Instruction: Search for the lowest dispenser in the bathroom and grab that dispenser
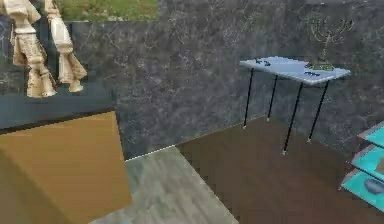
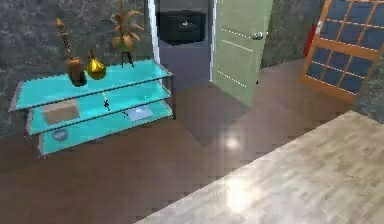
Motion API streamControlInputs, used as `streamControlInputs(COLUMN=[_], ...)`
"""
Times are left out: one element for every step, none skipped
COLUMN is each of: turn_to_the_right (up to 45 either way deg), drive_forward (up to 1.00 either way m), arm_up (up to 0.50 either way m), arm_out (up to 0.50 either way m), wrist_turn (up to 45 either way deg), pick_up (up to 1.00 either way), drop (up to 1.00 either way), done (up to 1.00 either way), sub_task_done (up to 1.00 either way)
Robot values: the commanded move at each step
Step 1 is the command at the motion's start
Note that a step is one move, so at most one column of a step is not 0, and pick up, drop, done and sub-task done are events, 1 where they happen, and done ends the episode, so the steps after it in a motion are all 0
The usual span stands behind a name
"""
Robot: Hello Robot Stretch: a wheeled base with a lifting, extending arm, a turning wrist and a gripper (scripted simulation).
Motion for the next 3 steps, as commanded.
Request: streamControlInputs(turn_to_the_right=[45.0, 12.0, 0.0], drive_forward=[0.0, 0.0, 0.1], arm_up=[0.0, 0.0, 0.0], arm_out=[0.0, 0.0, 0.0], wrist_turn=[0.0, 0.0, 0.0], pick_up=[0.0, 0.0, 0.0], drop=[0.0, 0.0, 0.0], done=[0.0, 0.0, 0.0], sub_task_done=[0.0, 0.0, 0.0])
